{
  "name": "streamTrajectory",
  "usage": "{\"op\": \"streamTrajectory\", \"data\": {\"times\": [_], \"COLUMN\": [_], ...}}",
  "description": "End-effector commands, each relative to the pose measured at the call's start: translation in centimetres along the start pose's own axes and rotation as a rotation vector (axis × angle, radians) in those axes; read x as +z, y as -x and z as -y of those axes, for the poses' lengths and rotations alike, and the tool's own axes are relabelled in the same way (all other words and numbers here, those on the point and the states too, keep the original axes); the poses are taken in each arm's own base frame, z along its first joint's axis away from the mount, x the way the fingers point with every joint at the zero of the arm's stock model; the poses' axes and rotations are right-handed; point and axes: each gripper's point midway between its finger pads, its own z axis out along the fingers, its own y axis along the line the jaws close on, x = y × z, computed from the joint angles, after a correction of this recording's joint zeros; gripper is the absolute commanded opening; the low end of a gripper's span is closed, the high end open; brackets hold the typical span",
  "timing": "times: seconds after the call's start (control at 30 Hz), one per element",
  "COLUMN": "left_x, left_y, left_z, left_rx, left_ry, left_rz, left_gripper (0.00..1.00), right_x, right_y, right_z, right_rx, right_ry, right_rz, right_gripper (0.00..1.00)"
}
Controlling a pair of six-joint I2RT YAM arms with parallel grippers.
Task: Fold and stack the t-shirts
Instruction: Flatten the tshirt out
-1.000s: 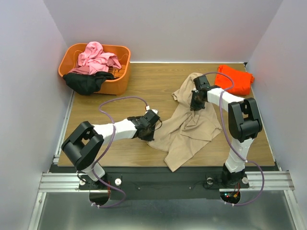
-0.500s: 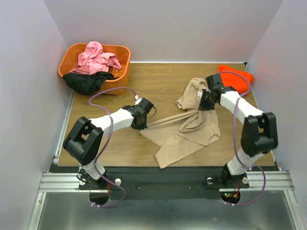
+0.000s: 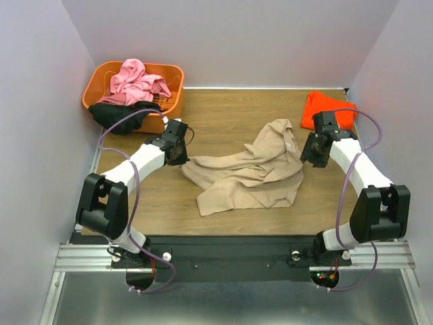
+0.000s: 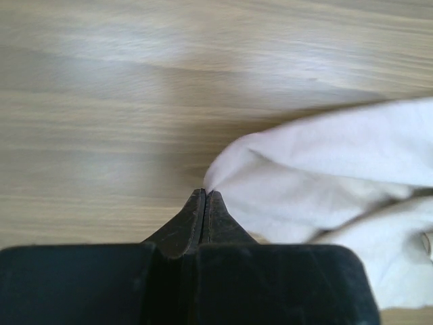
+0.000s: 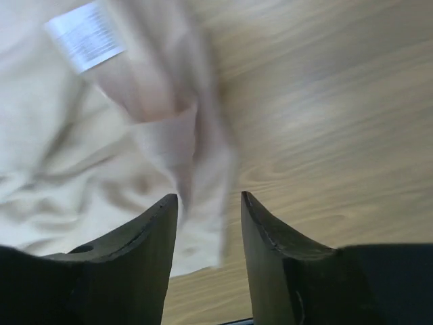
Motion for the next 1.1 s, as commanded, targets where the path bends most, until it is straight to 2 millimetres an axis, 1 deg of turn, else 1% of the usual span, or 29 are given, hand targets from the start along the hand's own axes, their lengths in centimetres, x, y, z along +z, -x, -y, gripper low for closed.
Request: {"op": "streamTrajectory", "data": {"times": [0.0, 0.03, 0.07, 0.1, 0.13, 0.17, 0.23, 0.27, 0.3, 0.33, 0.37, 0.4, 0.47, 0.5, 0.53, 0.6, 0.63, 0.67, 0.7, 0.8, 0.97, 1.0, 1.07], "left_x": [-0.7, -0.7, -0.7, -0.7, -0.7, -0.7, -0.6, -0.5, -0.6, -0.5, -0.6, -0.7, -0.8, -0.9, -0.9, -0.9, -0.9, -0.9, -0.9, -1.0, -1.1, -1.1, -1.1], "left_y": [-1.0, -1.4, -1.5, -1.6, -2.0, -2.2, -2.6, -3.0, -3.0, -3.3, -3.2, -3.2, -3.1, -3.1, -3.1, -3.2, -3.2, -3.2, -3.2, -3.4, -3.4, -3.4, -3.2], "left_z": [-3.3, -3.3, -3.3, -3.2, -3.1, -3.0, -2.6, -2.5, -2.3, -2.3, -2.1, -1.9, -1.8, -1.7, -1.7, -1.7, -1.6, -1.7, -1.6, -1.7, -1.7, -1.7, -1.6], "left_rx": [0.021, 0.02, 0.018, 0.014, 0.012, 0.009, 0.001, -0.001, -0.012, -0.016, -0.024, -0.032, -0.041, -0.042, -0.045, -0.041, -0.041, -0.04, -0.04, -0.042, -0.044, -0.044, -0.042], "left_ry": [0.089, 0.085, 0.078, 0.071, 0.058, 0.05, 0.023, 0.019, 0.003, 0.0, -0.008, -0.017, -0.022, -0.027, -0.029, -0.028, -0.031, -0.029, -0.031, -0.031, -0.032, -0.031, -0.031], "left_rz": [-0.025, -0.031, -0.031, -0.029, -0.038, -0.043, -0.05, -0.061, -0.059, -0.064, -0.06, -0.06, -0.054, -0.055, -0.053, -0.057, -0.061, -0.061, -0.061, -0.064, -0.066, -0.068, -0.066], "left_gripper": [0.0, 0.0, 0.0, 0.0, 0.0, 0.0, 0.0, 0.0, 0.0, 0.0, 0.0, 0.0, 0.0, 0.0, 0.0, 0.0, 0.0, 0.0, 0.0, 0.0, 0.0, 0.0, 0.0], "right_x": [-0.8, -2.0, -1.8, -2.1, -2.5, -3.5, -2.8, -3.0, -2.6, -2.6, -2.3, -1.7, -0.8, -0.9, 0.4, 1.2, 1.7, 2.9, 3.4, 5.0, 7.8, 8.7, 9.4], "right_y": [3.2, 5.5, 6.4, 7.5, 8.6, 10.5, 11.2, 11.5, 11.6, 11.6, 11.4, 10.8, 9.9, 9.3, 8.4, 7.2, 7.0, 6.4, 6.1, 5.0, 3.7, 3.4, 3.2], "right_z": [2.3, 0.8, -0.1, -1.2, -3.2, -4.8, -7.4, -8.9, -11.1, -12.3, -13.4, -15.3, -17.1, -18.7, -19.3, -20.7, -21.2, -21.3, -21.5, -21.5, -20.9, -20.7, -20.7], "right_rx": [-0.007, -0.008, -0.016, -0.023, -0.054, -0.068, -0.138, -0.163, -0.203, -0.222, -0.237, -0.267, -0.295, -0.33, -0.352, -0.398, -0.414, -0.421, -0.425, -0.433, -0.451, -0.449, -0.447], "right_ry": [-0.114, -0.062, -0.032, 0.015, 0.109, 0.162, 0.226, 0.272, 0.316, 0.343, 0.365, 0.4, 0.428, 0.458, 0.456, 0.461, 0.459, 0.447, 0.445, 0.427, 0.375, 0.356, 0.347], "right_rz": [0.068, 0.115, 0.116, 0.135, 0.153, 0.2, 0.192, 0.188, 0.174, 0.17, 0.158, 0.133, 0.102, 0.096, 0.064, 0.044, 0.038, 0.016, 0.005, -0.031, -0.076, -0.086, -0.091], "right_gripper": [0.61, 0.64, 0.66, 0.68, 0.68, 0.68, 0.69, 0.69, 0.69, 0.69, 0.69, 0.69, 0.69, 0.69, 0.69, 0.69, 0.7, 0.7, 0.7, 0.7, 0.7, 0.7, 0.7]}}
